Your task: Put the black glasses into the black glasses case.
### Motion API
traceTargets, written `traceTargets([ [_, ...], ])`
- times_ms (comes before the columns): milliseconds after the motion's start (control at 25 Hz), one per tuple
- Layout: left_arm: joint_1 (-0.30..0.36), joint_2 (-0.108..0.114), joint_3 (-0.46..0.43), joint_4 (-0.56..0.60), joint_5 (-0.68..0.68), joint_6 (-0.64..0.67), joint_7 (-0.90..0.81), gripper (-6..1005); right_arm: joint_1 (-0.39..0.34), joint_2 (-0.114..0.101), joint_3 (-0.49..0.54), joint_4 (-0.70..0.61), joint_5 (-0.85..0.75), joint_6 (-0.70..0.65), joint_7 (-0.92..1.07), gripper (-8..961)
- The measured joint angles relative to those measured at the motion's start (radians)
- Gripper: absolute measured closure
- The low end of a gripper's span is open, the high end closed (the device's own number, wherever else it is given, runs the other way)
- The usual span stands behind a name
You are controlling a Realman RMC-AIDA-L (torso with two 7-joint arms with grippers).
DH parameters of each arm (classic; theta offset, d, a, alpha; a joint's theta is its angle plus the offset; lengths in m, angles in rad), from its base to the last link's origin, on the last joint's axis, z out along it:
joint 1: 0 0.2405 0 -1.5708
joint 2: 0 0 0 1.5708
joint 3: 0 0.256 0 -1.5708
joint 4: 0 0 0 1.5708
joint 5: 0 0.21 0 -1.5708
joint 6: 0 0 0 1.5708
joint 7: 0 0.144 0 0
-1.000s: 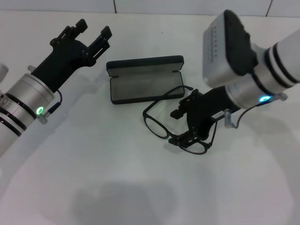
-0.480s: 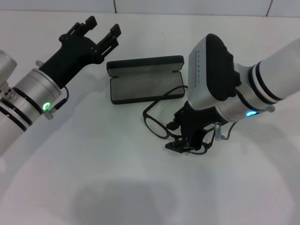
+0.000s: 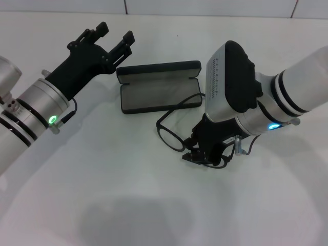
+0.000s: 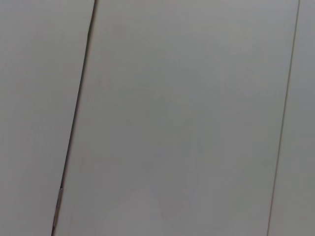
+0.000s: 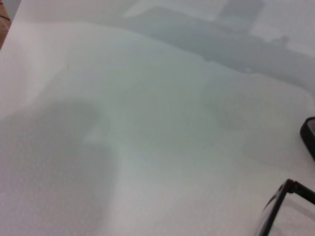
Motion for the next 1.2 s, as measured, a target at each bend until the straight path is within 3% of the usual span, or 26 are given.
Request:
traceTargets([
  [440,0.009,0.001,0.000,0.000,0.002,0.006,-0.004,266,-0.014,-0.005,0.045,-0.015,-0.006,-0.061,-0.005,755],
  [680,0.018,0.001,0.000,0.000,0.002,0.024,-0.007,266,-0.124,-0.009,0.275,-0.117,0.018,-0.244,-0.114,793],
  [880,0.035,0.005,0.000,-0.001,0.041,0.091,-0.008,265,-0.232,-0.010,0.522,-0.152,0.177,-0.400,-0.321,842],
  [1000,0.034,0.007,0.000,-0.004,0.084,0.135,-0.016,266,-0.277,-0.009,0.636,-0.092,0.282,-0.433,-0.477,842],
  [1200,0.006,0.019,0.000,-0.010,0.155,0.252,-0.072,268,-0.278,-0.012,0.695,0.087,0.398,-0.437,-0.708,842],
])
